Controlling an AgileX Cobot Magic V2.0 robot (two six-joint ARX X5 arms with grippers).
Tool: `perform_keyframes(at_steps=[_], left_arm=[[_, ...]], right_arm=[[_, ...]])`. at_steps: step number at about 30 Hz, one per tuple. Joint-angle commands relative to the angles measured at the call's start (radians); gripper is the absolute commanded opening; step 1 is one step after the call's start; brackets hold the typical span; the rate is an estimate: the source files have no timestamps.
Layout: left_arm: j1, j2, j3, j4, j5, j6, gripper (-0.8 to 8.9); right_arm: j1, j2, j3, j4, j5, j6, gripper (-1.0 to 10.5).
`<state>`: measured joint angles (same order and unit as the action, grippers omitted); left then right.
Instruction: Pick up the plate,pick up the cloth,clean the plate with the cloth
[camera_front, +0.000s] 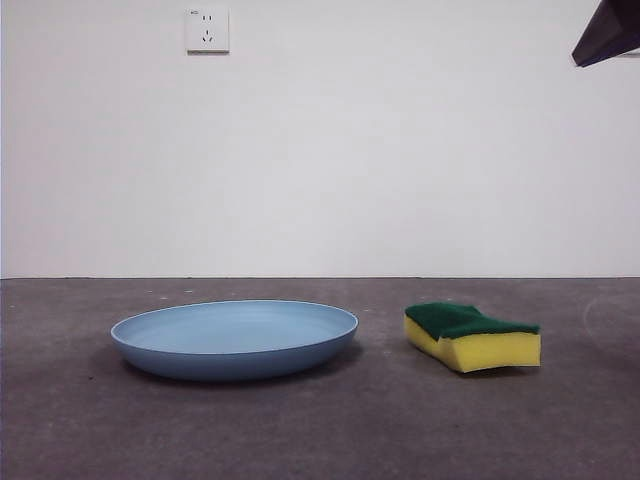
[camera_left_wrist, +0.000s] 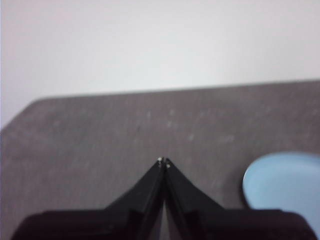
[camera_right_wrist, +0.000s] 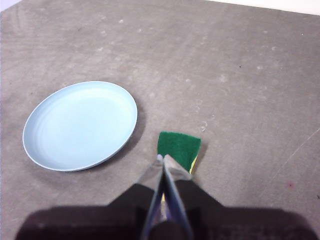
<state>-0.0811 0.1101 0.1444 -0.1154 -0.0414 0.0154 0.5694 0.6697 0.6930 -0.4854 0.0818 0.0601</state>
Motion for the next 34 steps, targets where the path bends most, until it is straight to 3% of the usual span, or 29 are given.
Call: perform_keyframes(at_steps=[1, 15, 34], left_arm=[[0.018, -0.031, -0.055, 0.017, 0.002, 0.003, -0.02], [0.032, -0.108, -0.14, -0.075, -0.003, 0.003, -0.02], [0.031, -0.108, -0.14, -0.068, 0.006, 0.005, -0.02]], right_arm=[[0.001, -0.002, -0.006, 0.005, 0.003, 0.01, 0.0], [0.001, -0.002, -0.006, 0.005, 0.003, 0.01, 0.0], [0.001, -0.002, -0.006, 0.005, 0.003, 0.01, 0.0]])
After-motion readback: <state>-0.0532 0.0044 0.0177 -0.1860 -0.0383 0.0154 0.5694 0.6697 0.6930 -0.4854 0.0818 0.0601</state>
